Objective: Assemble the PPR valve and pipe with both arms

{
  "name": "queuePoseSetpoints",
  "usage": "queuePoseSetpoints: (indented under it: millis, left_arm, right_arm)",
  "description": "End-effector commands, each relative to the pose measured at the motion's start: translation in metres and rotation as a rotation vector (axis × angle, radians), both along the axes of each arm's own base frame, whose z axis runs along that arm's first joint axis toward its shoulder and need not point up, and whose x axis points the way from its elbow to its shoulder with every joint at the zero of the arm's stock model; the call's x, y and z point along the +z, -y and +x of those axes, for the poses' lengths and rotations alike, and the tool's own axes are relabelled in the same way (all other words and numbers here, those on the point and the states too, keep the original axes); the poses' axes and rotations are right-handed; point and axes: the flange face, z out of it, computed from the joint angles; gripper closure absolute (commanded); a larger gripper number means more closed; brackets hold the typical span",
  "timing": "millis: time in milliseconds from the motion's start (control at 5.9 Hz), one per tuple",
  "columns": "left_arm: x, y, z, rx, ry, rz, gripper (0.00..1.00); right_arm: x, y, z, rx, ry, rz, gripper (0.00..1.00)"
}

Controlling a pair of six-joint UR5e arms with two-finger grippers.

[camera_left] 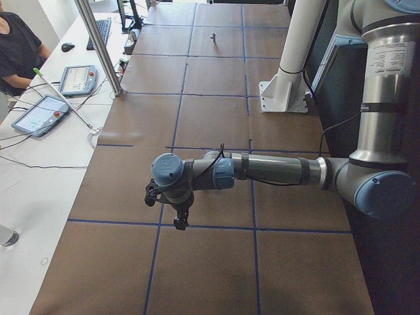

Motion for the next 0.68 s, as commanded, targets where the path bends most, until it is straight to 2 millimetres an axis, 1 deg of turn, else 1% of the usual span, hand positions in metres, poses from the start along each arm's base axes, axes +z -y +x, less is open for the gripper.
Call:
queuePoseSetpoints:
  millis: [0, 169, 339, 508]
  left_arm:
    - [0.016, -0.016, 0.006, 0.002, -0.001, 0.073, 0.0]
    - [0.006, -0.011, 0.019, -0.054, -0.001, 0.004, 0.0]
    - [-0.001, -0.009, 0.044, -0.025, -0.002, -0.007, 0.0]
    - [-0.008, -0.008, 0.05, -0.016, -0.021, 0.001, 0.0]
  right_arm:
    - [-0.005, 0.002, -0.012, -0.024, 0.014, 0.01, 0.0]
    - [-0.007, 0.004, -0.024, -0.047, 0.017, 0.04, 0.0]
    - [-0.007, 0.006, -0.031, -0.06, 0.019, 0.095, 0.0]
    - [-0.007, 0.006, -0.033, -0.062, 0.019, 0.098, 0.0]
